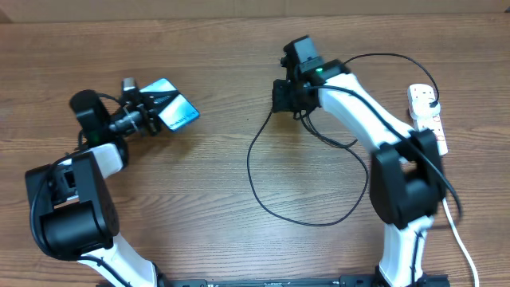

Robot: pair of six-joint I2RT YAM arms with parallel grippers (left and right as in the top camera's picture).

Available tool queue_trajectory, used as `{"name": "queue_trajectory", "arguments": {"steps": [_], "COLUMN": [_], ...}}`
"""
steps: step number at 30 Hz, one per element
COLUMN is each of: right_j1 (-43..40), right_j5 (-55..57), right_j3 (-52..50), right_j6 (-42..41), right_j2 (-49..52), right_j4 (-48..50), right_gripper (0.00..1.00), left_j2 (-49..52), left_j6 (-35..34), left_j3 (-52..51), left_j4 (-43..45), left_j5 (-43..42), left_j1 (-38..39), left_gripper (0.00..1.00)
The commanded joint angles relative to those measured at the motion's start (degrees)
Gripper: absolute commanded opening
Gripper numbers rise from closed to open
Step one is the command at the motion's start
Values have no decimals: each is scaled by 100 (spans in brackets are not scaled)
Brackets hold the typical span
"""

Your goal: Plug charger to phone and switch on socket

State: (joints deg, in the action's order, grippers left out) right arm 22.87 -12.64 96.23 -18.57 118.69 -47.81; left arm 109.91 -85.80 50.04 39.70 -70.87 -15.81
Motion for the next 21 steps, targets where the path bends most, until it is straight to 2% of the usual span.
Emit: {"name": "queue_trajectory", "arguments": {"steps": [1,5,9,10,11,13,17,21], "right_j1": [212,302,212,175,144,138,223,348], "right_j5": [-688,-981,-225,-59,120,444,752,1261], "right_j3": [9,-424,-1049,-1163,-1285,-1556,-1709,-1687], "right_j6": [671,1099,570,417,243,-125,-321,-573], "right_j2": [-903,-1589,-1908,-1902,-1867,-1784,-1434,-933], "right_j4": [-409,-680,-426,-352,-232,201,1150,1849], "right_gripper": [4,4,4,18,40,68,95,96], "left_j2": [-15,-15,-15,-15,-15,-15,-15,-15], "left_j6": [505,507,507,505,505,507,507,516], "left_j3": [155,155,155,155,155,155,155,155], "left_j4": [-9,-7,-4,-4,-4,-4,-4,-4], "left_j5": [-24,76,142,162,175,186,179,101], "left_j1": [337,608,623,619,610,610,610,610], "left_gripper": [4,4,4,4,4,4,4,4]}}
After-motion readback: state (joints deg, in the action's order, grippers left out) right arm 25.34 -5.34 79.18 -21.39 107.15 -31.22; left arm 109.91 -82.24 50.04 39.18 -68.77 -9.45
